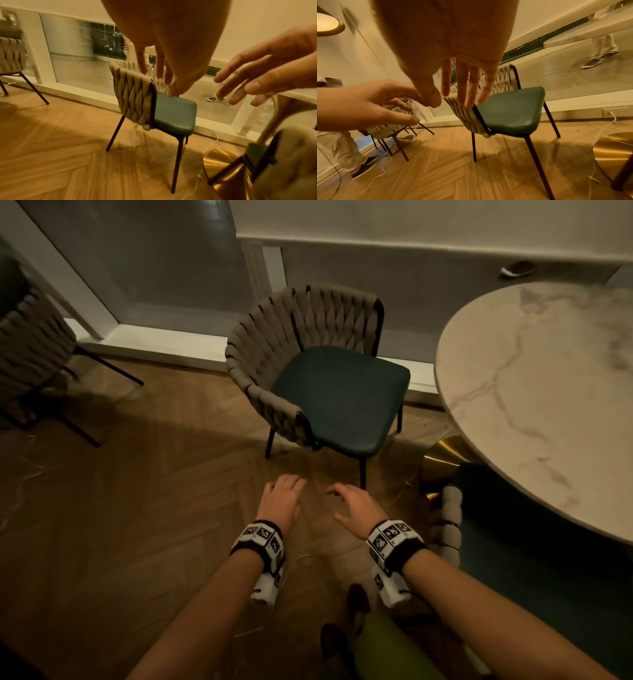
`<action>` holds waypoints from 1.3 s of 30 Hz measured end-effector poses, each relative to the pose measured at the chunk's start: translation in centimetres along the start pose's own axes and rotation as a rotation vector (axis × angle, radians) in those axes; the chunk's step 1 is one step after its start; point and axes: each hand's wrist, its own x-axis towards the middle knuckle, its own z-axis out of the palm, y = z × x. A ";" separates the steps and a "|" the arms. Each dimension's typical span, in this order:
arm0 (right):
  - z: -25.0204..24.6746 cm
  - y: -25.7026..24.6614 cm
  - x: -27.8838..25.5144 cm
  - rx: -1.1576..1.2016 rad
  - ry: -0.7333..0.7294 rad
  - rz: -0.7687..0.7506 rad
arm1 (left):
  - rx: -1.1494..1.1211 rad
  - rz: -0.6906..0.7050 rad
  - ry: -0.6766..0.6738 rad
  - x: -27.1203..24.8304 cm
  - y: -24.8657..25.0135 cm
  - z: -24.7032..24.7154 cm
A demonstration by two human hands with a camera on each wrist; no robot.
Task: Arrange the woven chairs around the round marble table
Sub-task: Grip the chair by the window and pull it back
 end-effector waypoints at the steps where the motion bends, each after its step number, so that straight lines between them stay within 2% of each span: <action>1: -0.1 -0.2 1.9 0.001 0.004 0.002 | -0.009 -0.016 0.006 1.5 -1.1 -0.4; 6: -1.2 0.3 11.9 0.022 -0.008 0.029 | 0.004 -0.053 -0.001 10.0 -5.8 -2.1; 12: -1.7 1.3 24.8 0.093 -0.008 0.143 | -0.016 -0.138 -0.035 21.1 -11.4 -2.5; 15: -0.6 1.1 29.9 0.051 -0.091 0.145 | 0.080 -0.139 -0.053 25.7 -13.9 -2.7; 18: 0.3 1.0 33.3 0.018 -0.189 0.136 | 0.137 -0.151 -0.147 29.1 -16.2 -2.4; 24: 0.3 1.7 35.4 0.069 -0.277 0.141 | 0.250 -0.167 -0.316 31.9 -17.8 -2.6; 31: -1.8 3.0 34.3 0.148 -0.236 0.144 | 0.166 -0.231 -0.275 32.0 -15.2 -3.0; 39: -5.7 7.5 31.8 0.055 -0.202 0.219 | 0.019 -0.233 -0.241 32.5 -8.9 -2.6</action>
